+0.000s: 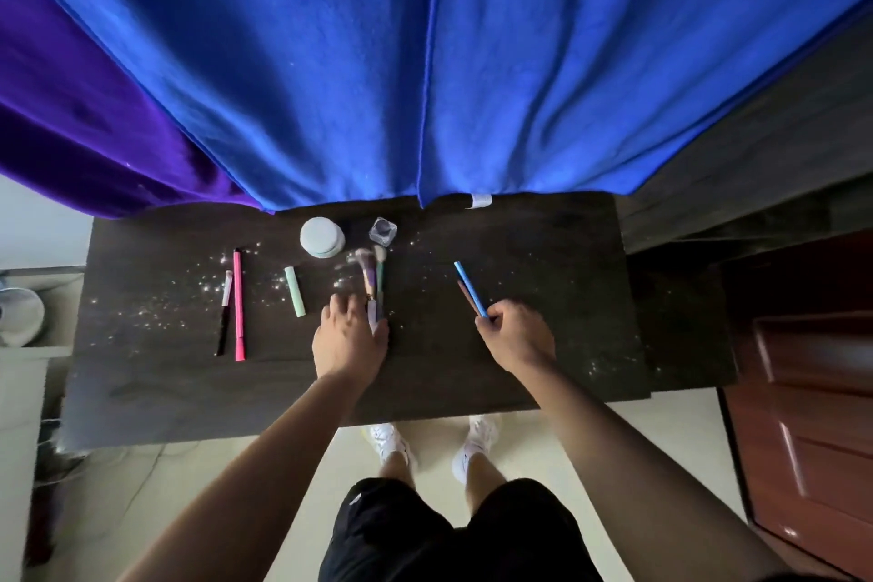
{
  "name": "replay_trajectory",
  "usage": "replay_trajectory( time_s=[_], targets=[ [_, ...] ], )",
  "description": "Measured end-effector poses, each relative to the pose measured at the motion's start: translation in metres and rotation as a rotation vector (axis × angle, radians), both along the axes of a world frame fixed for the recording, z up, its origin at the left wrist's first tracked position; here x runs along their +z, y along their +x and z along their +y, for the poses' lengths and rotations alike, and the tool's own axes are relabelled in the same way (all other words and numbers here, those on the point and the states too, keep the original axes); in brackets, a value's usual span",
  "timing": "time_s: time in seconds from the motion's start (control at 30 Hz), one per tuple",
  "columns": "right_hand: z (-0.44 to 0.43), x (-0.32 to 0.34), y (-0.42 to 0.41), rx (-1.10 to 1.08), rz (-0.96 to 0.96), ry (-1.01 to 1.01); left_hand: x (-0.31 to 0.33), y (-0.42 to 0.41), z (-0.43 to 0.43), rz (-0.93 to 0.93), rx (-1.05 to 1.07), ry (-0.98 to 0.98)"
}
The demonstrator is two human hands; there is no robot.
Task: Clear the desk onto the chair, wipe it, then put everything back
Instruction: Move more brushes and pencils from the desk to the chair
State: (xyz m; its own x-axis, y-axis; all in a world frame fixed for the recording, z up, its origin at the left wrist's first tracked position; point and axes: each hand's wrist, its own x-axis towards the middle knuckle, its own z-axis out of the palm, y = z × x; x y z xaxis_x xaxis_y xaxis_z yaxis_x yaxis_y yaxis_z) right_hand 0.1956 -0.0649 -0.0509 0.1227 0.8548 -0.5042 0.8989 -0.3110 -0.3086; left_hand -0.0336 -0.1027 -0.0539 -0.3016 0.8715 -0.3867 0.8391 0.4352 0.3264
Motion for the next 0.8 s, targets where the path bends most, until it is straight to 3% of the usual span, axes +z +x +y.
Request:
replay_trajectory(
  time_s=[0.37,0.5,0.7,0.8],
  targets=[
    [0.005,-0.006,0.012,0.014,0.109,0.030,0.007,0.015,0.013,-0.190,0.189,-0.006],
    [0.020,0.018,0.019,-0.112,0.320,0.113,0.045,0.020,0.025,-0.372,0.281,0.132],
    [0.052,0.096,0.035,-0.400,0.875,0.281,0.137,0.032,0.064,-0.594,0.277,0.386],
    [0.058,0.137,0.046,-0.440,0.967,0.369,0.176,0.039,0.080,-0.622,0.182,0.507]
  ],
)
